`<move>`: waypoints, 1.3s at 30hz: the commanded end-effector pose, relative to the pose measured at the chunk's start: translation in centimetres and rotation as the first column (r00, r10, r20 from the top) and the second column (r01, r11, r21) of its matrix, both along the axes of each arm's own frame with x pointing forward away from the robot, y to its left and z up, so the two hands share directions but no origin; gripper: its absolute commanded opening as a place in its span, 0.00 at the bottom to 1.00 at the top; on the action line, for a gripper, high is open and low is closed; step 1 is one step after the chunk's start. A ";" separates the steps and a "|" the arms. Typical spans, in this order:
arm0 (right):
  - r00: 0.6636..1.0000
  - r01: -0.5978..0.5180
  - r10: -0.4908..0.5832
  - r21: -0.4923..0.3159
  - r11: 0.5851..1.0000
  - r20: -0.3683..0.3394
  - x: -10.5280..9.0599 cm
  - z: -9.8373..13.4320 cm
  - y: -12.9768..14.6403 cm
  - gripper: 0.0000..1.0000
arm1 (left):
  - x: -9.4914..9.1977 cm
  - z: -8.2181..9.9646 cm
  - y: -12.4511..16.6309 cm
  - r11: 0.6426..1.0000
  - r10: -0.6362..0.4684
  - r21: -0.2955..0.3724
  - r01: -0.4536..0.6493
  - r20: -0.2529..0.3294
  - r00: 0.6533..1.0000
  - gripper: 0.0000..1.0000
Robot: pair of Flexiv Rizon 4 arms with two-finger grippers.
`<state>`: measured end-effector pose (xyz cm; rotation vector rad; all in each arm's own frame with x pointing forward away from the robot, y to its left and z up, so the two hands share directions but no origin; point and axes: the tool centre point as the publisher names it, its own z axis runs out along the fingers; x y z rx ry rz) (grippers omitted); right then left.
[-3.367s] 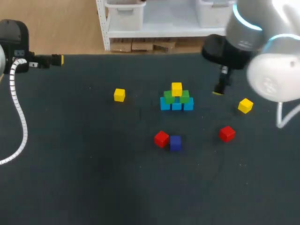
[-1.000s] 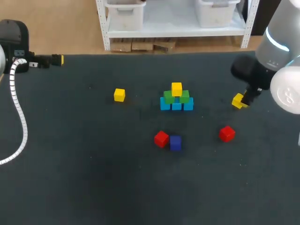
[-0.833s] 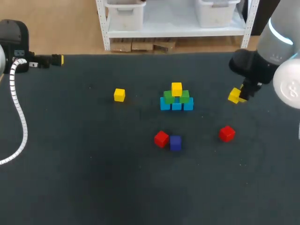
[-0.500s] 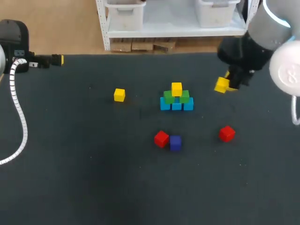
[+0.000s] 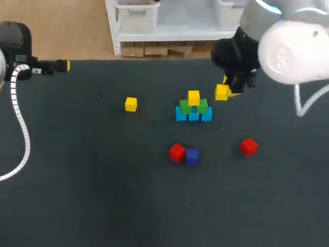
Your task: Place the blue cubes, place green cubes on the blue cubes, place the yellow cubes on the green cubes, then place the red cubes on the yellow cubes, and place purple cube on the red cubes.
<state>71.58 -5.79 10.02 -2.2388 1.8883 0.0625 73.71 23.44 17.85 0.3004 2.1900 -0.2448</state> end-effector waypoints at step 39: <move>0.989 -0.079 0.071 -0.055 0.995 -0.131 2.1 -3.7 3.4 0.00 | 0.1 0.0 0.4 1.000 -0.024 -0.015 0.024 -0.002 1.000 1.00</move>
